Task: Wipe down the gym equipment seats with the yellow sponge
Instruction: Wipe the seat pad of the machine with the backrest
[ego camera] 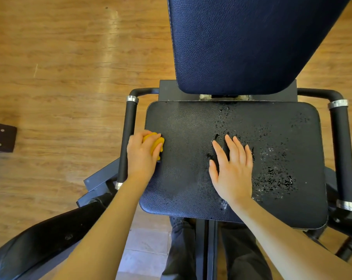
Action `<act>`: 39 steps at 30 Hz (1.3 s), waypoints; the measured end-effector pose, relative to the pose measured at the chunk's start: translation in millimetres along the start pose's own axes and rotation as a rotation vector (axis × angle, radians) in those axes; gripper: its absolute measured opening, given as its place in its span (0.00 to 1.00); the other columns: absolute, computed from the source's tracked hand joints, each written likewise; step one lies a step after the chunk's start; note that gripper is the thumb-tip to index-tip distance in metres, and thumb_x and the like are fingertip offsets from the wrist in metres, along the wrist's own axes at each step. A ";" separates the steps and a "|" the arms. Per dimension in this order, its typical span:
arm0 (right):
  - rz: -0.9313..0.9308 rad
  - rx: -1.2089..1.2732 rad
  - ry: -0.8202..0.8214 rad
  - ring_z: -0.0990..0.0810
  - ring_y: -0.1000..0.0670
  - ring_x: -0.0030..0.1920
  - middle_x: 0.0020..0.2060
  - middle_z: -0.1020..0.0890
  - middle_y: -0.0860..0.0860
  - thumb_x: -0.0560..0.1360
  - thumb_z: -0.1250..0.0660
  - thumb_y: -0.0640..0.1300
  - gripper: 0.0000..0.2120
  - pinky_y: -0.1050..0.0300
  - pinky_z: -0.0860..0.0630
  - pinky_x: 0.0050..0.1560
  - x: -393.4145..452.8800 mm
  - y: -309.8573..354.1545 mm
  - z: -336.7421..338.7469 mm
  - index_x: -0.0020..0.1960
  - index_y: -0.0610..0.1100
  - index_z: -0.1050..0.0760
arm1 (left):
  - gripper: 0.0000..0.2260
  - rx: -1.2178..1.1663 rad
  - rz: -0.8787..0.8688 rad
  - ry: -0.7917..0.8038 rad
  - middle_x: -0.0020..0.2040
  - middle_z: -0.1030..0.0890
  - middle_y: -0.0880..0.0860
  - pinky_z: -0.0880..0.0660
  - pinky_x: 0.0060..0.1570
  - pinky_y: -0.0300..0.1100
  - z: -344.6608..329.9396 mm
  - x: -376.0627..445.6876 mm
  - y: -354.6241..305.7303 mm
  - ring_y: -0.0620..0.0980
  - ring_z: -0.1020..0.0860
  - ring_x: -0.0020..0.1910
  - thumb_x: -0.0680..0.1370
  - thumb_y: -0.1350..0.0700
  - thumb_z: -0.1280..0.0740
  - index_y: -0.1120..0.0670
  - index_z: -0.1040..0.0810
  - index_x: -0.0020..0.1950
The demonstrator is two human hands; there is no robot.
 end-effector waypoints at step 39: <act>0.075 0.063 0.022 0.40 0.40 0.74 0.73 0.35 0.40 0.81 0.43 0.49 0.21 0.41 0.44 0.74 -46.9 -13.5 4.9 0.72 0.43 0.32 | 0.14 -0.058 0.258 -0.155 0.59 0.34 0.53 0.23 0.47 0.58 -9.0 -161.8 21.8 0.58 0.30 0.54 0.79 0.47 0.42 0.48 0.30 0.64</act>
Point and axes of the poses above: each hand's wrist, its own x-axis towards the middle knuckle, its own z-axis out of the back of the hand, y = z × x, the point moved 9 cm from there along x, towards the middle knuckle
